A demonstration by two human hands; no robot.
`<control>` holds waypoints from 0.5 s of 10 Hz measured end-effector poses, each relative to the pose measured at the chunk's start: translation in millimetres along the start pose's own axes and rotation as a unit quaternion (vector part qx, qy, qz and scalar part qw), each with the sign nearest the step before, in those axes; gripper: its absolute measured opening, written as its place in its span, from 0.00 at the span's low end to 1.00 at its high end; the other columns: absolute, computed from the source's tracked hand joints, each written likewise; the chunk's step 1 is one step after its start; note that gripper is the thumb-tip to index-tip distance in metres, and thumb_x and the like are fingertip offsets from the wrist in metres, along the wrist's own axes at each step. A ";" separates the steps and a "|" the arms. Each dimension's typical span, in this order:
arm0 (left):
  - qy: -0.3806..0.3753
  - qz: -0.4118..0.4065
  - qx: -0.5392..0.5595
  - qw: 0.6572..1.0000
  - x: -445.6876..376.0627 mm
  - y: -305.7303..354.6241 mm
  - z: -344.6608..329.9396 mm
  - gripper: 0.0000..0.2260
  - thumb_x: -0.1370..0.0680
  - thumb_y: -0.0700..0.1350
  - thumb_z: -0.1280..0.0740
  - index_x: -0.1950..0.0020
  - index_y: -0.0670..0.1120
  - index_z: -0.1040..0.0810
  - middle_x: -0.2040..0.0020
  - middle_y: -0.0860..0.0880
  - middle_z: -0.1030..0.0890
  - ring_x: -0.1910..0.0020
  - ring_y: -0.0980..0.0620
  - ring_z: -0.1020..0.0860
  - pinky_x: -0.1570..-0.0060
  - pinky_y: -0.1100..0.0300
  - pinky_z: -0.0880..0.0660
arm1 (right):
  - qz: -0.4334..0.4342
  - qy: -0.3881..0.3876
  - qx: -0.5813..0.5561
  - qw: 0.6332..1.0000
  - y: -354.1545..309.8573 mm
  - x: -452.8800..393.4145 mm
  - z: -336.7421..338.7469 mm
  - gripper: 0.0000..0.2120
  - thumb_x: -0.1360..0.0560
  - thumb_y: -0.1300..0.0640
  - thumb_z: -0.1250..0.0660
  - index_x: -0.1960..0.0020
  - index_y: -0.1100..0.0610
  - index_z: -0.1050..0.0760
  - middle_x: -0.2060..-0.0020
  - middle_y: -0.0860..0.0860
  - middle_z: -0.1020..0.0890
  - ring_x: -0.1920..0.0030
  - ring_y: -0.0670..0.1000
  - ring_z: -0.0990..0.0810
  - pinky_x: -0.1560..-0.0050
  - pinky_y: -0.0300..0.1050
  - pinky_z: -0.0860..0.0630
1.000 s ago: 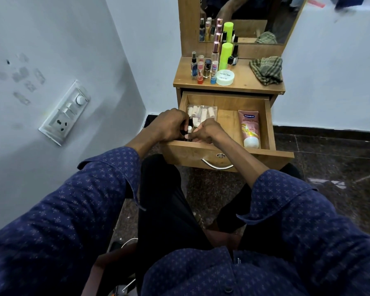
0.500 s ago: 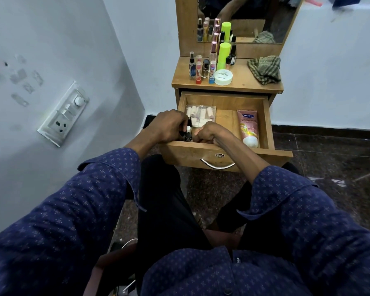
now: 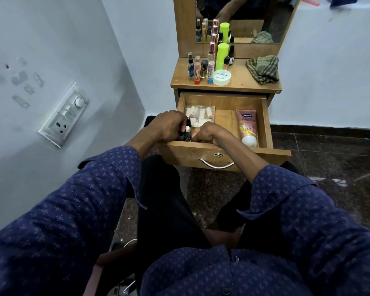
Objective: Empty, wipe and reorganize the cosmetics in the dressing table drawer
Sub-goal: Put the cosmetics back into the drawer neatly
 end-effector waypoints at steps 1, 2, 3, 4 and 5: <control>-0.003 0.011 0.028 1.000 -1.5 -5.4 1.2 0.14 0.34 0.44 0.18 0.60 0.51 0.22 0.55 0.53 0.18 0.56 0.50 0.20 0.55 0.48 0.19 | 0.028 0.018 -0.098 0.995 13.3 -10.8 0.2 0.04 0.20 0.64 0.30 0.48 0.56 0.22 0.50 0.57 0.22 0.78 0.38 0.23 0.76 0.29 0.28; -0.004 0.009 0.047 0.999 -4.2 -8.6 7.3 0.16 0.36 0.48 0.15 0.60 0.50 0.21 0.55 0.53 0.17 0.56 0.51 0.20 0.55 0.50 0.20 | 0.032 0.022 -0.084 0.996 20.9 -15.1 2.7 0.06 0.20 0.62 0.30 0.44 0.59 0.19 0.45 0.60 0.20 0.78 0.38 0.23 0.78 0.28 0.30; -0.003 0.009 0.054 0.999 -6.3 -12.6 15.1 0.17 0.37 0.49 0.14 0.59 0.50 0.20 0.56 0.53 0.18 0.57 0.53 0.21 0.57 0.53 0.23 | 0.041 0.022 -0.050 0.998 22.3 -20.1 3.8 0.18 0.21 0.58 0.29 0.33 0.64 0.20 0.35 0.63 0.19 0.69 0.46 0.21 0.79 0.27 0.30; -0.005 0.003 0.051 0.999 -8.5 -14.3 16.5 0.16 0.37 0.49 0.14 0.59 0.52 0.19 0.56 0.54 0.17 0.57 0.53 0.21 0.55 0.52 0.22 | 0.033 0.017 -0.059 0.998 21.4 -11.3 5.0 0.18 0.20 0.59 0.30 0.33 0.65 0.21 0.37 0.62 0.18 0.66 0.46 0.24 0.77 0.29 0.29; 0.009 -0.004 0.050 0.999 -12.4 -13.0 22.4 0.15 0.36 0.49 0.15 0.59 0.52 0.20 0.56 0.52 0.17 0.57 0.51 0.20 0.54 0.49 0.21 | -0.007 -0.001 -0.083 0.996 18.5 -5.8 6.2 0.07 0.17 0.65 0.35 0.43 0.65 0.19 0.58 0.56 0.14 0.73 0.43 0.21 0.71 0.34 0.24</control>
Point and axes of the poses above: each hand's wrist, its own x-axis away from the middle knuckle, its own z-axis out of the back of the hand, y = z × x, the point moved 5 cm from there along -x, towards the middle knuckle
